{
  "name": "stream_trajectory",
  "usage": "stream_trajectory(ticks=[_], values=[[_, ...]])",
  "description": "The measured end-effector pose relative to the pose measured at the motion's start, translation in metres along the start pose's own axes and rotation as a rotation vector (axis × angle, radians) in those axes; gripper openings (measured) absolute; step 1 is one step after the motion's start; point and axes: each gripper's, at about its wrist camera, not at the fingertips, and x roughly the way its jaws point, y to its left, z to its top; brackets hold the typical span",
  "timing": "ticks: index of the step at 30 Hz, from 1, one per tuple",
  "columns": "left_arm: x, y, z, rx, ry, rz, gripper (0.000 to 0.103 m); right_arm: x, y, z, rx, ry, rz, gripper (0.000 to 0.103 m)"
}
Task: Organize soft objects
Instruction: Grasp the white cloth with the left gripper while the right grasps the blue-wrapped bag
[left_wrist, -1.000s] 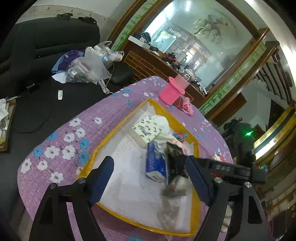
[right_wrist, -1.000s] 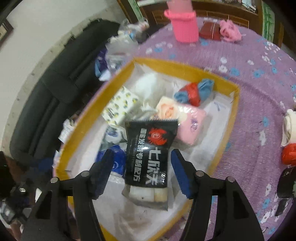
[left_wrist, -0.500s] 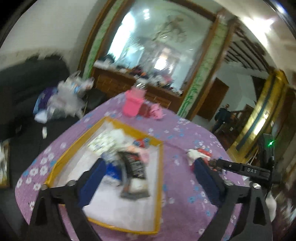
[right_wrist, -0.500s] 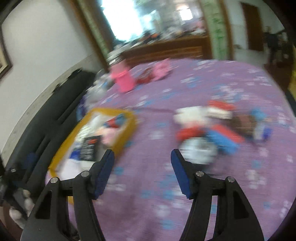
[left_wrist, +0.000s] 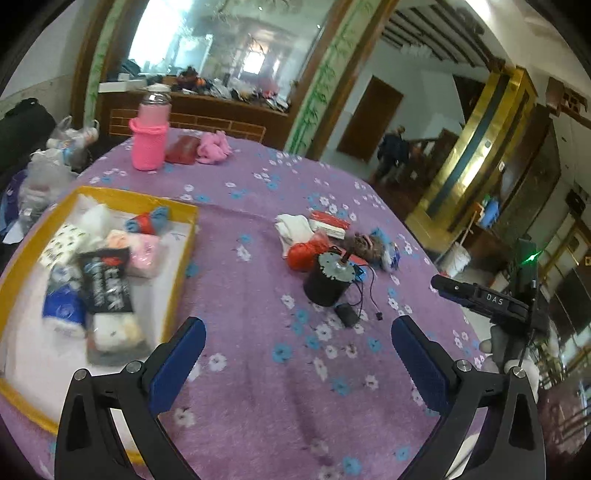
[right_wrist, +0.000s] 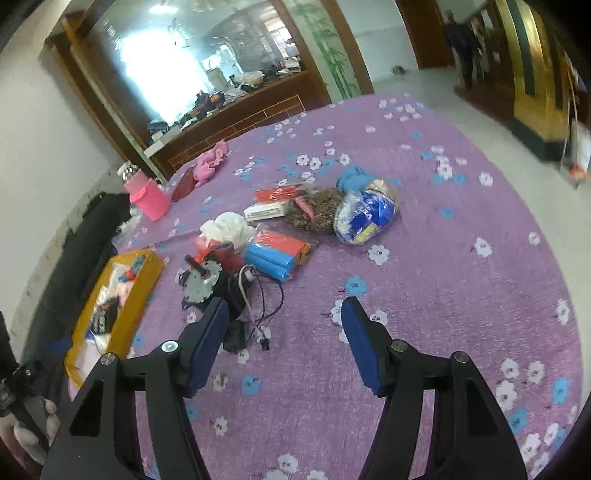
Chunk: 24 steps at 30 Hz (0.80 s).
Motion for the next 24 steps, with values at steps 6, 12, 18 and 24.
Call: stream_trajectory(ticks=[6, 12, 18, 24], values=[[0.032, -0.02, 0.053, 0.026, 0.037, 0.011, 0.102, 0.014, -0.017, 0.023, 0.05, -0.026, 0.015, 0.062], [0.108, -0.044, 0.123, 0.117, 0.071, 0.063, 0.1, 0.031, -0.024, 0.067, 0.1, -0.083, 0.052, 0.062], [0.231, -0.036, 0.154, 0.103, 0.245, 0.055, 0.073, 0.051, -0.051, 0.088, 0.158, -0.142, 0.047, 0.062], [0.319, -0.018, 0.169, 0.004, 0.352, -0.018, 0.074, 0.067, -0.089, 0.083, 0.225, -0.103, 0.008, 0.062]])
